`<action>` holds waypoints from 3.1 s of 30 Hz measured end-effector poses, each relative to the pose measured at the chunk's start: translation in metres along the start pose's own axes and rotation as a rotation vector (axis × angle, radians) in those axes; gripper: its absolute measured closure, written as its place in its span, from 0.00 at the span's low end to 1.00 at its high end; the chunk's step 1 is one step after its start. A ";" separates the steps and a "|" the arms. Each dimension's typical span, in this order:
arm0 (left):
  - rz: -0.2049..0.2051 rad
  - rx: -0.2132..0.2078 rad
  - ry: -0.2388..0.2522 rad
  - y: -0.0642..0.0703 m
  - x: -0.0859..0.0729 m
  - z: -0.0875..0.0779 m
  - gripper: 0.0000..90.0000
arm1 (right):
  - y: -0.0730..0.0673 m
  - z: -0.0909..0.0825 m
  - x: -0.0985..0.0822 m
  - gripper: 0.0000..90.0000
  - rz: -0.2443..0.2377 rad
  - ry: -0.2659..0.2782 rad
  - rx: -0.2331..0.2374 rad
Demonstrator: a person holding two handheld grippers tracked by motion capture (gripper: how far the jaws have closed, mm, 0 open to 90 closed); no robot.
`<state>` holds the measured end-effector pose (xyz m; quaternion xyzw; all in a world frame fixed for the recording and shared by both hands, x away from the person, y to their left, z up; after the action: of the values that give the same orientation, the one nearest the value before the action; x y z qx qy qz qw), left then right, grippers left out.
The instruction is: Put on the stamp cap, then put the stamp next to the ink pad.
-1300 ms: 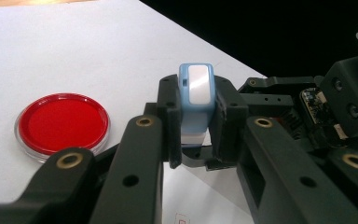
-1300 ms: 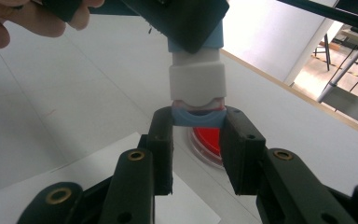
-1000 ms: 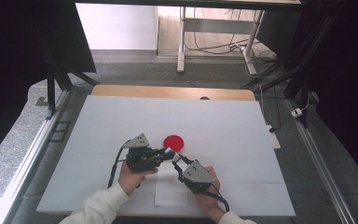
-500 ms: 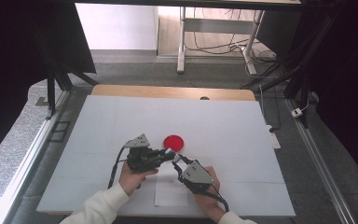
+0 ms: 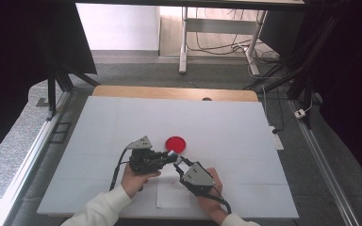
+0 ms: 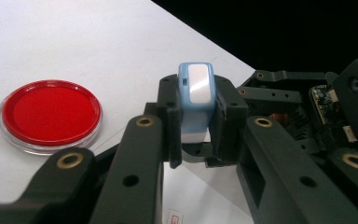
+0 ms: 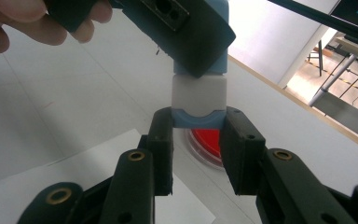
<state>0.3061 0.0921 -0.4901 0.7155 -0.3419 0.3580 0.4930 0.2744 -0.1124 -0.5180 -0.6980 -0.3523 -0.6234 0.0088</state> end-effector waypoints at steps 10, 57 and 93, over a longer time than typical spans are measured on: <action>0.010 0.022 0.004 0.000 0.000 0.000 0.84 | 0.001 0.004 -0.003 0.73 0.015 -0.019 0.015; 0.104 0.109 -0.005 -0.005 0.013 -0.041 0.84 | 0.112 -0.039 -0.053 0.48 0.231 -0.255 0.061; 0.144 0.296 -0.083 -0.037 0.019 -0.055 0.84 | 0.129 -0.041 -0.059 0.47 0.228 -0.274 0.036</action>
<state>0.3375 0.1523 -0.4768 0.7680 -0.3559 0.4089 0.3410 0.3053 -0.2564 -0.5053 -0.8116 -0.2800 -0.5108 0.0437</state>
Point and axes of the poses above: each handheld gripper's, and its own axes: z roughly forward along the jaws, x roughly out of its top, y roughly to its right, the point moved 1 cm from there along z, roughly forward along the jaws, and after that the axes turned 14 degrees about -x, right-handed, at the moved point
